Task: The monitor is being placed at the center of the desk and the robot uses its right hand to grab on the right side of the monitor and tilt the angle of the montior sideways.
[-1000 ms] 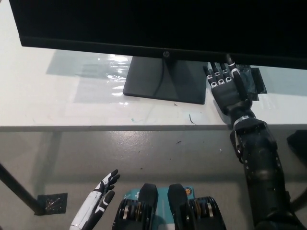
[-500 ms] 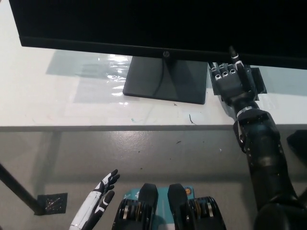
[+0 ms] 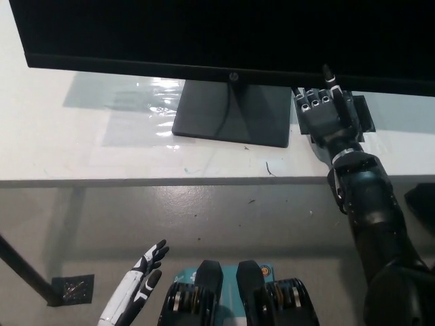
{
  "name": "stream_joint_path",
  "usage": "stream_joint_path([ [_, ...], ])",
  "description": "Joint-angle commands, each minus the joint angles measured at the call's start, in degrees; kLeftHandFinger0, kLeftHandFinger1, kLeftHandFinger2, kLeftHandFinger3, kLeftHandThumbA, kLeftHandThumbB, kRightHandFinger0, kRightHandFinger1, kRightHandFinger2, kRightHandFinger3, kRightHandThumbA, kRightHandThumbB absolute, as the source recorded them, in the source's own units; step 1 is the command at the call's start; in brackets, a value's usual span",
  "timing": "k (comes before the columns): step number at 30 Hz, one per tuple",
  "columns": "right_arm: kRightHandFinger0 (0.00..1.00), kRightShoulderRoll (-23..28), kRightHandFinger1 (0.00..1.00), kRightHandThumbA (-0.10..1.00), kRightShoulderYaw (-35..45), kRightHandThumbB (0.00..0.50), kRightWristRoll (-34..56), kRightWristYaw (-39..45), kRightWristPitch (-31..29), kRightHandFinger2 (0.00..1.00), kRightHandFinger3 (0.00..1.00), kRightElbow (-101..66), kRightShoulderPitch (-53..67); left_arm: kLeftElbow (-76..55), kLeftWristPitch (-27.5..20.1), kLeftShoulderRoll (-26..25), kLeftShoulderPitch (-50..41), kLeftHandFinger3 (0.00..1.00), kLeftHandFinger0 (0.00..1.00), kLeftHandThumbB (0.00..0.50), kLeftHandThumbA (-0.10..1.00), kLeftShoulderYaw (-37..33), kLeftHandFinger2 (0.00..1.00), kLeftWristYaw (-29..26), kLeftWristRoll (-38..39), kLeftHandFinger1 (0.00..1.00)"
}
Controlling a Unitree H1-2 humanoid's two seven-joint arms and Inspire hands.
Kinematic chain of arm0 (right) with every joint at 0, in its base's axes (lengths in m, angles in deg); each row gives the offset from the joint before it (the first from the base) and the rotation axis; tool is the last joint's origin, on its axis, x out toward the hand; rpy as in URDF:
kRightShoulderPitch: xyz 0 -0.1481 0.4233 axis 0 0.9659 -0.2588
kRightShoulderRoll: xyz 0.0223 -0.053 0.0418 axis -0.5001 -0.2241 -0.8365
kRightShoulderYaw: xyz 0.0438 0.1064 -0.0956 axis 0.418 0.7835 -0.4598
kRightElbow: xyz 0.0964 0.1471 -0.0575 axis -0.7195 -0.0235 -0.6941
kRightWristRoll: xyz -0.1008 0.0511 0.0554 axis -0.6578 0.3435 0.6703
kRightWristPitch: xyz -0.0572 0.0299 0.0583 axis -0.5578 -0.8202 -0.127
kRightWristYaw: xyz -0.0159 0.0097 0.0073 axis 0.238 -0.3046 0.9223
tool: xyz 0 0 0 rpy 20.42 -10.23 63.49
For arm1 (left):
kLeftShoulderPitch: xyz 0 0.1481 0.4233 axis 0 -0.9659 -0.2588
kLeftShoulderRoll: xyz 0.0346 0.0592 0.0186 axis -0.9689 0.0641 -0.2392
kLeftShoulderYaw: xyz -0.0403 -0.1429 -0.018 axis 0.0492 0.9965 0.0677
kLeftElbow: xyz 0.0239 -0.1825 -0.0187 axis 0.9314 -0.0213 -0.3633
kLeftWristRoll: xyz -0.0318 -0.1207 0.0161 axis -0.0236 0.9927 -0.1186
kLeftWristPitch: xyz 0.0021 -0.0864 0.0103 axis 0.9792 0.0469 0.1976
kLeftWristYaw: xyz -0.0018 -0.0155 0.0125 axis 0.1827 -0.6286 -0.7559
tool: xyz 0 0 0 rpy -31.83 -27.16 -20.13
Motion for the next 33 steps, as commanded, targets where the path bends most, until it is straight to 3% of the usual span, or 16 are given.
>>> stream_joint_path([
  [1, 1.0, 1.1, 1.0, 1.0, 0.9, 0.35, -1.8, 2.2, -2.7, 1.0, 1.0, 1.2, -5.5, -1.4, -2.3, -1.0, 0.7, 1.0, 1.0, 0.304, 1.0, -0.3, 1.0, -1.5, -0.4, 1.0],
  [9, 1.0, 1.6, 1.0, 1.0, 1.7, 0.349, -4.0, 1.7, -5.1, 1.0, 1.0, 8.9, -8.0, -1.6, -2.3, -0.9, 0.9, 1.0, 1.0, 0.304, 1.0, 0.0, 1.0, -0.9, 0.3, 1.0],
  [19, 1.0, 2.2, 1.0, 1.0, 2.4, 0.392, -6.1, -2.8, -8.1, 1.0, 1.0, 14.3, -11.7, -1.6, -2.3, -0.9, 1.1, 1.0, 1.0, 0.301, 1.0, -0.2, 1.0, -1.7, -0.3, 1.0],
  [32, 1.0, 2.6, 1.0, 1.0, 2.7, 0.387, -7.8, -4.8, -9.0, 1.0, 1.0, 15.5, -14.1, -1.7, -2.3, -1.1, 1.4, 1.0, 1.0, 0.307, 1.0, 0.0, 1.0, -1.0, 0.2, 1.0],
  [33, 1.0, 2.6, 1.0, 1.0, 2.7, 0.368, -7.9, -5.0, -8.8, 1.0, 1.0, 15.6, -14.4, -1.5, -2.3, -1.1, 1.4, 1.0, 1.0, 0.306, 1.0, -0.1, 1.0, -1.1, 0.1, 1.0],
])
